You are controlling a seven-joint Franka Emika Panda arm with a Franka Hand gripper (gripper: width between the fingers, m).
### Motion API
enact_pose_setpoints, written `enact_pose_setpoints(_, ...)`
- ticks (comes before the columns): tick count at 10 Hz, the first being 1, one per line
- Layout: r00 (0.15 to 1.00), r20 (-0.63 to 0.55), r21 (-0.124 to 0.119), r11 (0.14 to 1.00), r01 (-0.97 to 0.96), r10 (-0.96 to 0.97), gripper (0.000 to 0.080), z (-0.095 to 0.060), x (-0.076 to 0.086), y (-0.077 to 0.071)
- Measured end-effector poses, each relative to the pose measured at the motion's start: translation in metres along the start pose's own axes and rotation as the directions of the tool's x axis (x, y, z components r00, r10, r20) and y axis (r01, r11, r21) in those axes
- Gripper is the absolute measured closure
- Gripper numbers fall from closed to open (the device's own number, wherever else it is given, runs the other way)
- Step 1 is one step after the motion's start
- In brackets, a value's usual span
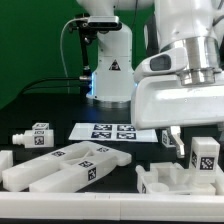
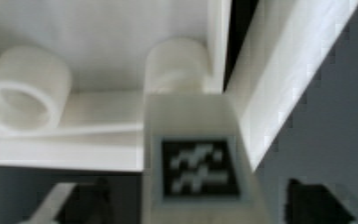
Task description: Assemble chair
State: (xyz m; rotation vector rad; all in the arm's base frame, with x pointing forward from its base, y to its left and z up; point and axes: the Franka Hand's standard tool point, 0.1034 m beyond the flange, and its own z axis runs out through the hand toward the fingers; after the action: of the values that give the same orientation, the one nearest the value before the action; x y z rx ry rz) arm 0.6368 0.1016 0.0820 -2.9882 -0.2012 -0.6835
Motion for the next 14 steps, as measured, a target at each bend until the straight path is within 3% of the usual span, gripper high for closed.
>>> enact_pose_setpoints(1,0.998,0.066,0.013,1.000,-0.009,0.008,0.0185,-0.003,0.008,0.002)
enact_pose_setpoints(5,0.922,0.384,0.055,0.995,-0.084,0.057,0.0151,0.001,-0.003,-0.006)
enact_pose_setpoints(8,0.905,0.419,0.050,0.993,-0.111,0.080,0.0150,0.001,-0.006,-0.007)
enact_pose_setpoints(9,0.903,0.420,0.044,0.991,-0.123,0.093,0.0230,0.001,-0.006,-0.007)
enact_pose_setpoints(10,0.899,0.421,0.033,0.988,-0.148,0.120,0.0413,0.001,-0.006,-0.007)
enact_pose_setpoints(11,0.887,0.422,0.005,0.978,-0.207,0.185,0.0517,0.001,-0.007,-0.007)
enact_pose_setpoints(12,0.867,0.422,-0.029,0.960,-0.280,0.266,0.0517,0.001,-0.007,-0.008)
enact_pose_setpoints(14,0.783,0.386,-0.125,0.869,-0.479,0.488,0.0516,0.004,-0.007,-0.011)
